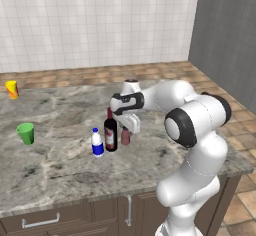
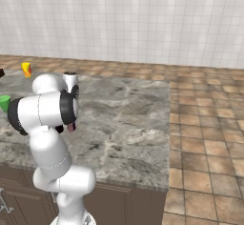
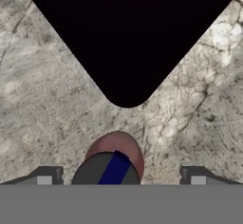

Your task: Place the drinks on the dining counter in a tight cluster.

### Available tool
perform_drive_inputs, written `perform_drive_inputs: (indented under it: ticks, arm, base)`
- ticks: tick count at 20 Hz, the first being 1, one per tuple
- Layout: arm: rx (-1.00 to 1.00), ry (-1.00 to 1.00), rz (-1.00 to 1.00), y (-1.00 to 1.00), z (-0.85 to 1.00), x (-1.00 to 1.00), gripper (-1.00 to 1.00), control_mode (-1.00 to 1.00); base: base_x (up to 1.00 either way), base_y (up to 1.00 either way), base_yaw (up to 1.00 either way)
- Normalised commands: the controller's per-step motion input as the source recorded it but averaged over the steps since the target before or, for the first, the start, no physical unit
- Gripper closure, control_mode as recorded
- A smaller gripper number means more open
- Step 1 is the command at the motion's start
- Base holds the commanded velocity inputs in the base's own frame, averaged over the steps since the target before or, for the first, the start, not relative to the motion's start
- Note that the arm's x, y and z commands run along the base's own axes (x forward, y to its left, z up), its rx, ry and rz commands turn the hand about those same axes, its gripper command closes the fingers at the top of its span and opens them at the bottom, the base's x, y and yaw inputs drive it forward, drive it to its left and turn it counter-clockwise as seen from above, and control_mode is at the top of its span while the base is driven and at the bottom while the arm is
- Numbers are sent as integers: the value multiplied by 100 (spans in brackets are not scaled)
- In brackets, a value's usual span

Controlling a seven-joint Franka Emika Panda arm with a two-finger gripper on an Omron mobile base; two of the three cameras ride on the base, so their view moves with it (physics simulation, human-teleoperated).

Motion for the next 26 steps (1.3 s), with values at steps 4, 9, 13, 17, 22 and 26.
perform_drive_inputs:
  ticks: [4,9,13,17,22,26]
  arm:
    - [0,0,0,-10,36,0,-100,-100]
    - [2,0,0,-6,57,-1,-100,-100]
    - [2,0,0,-17,59,-10,-100,-100]
    - [4,0,-3,-28,45,-32,-100,-100]
    - [4,0,-15,-39,17,-69,-100,-100]
    - [0,0,-22,-26,37,-73,-100,-100]
  base:
    - [0,0,0]
    - [0,0,0]
    - [0,0,0]
    - [0,0,0]
    - [0,0,0]
    - [0,0,0]
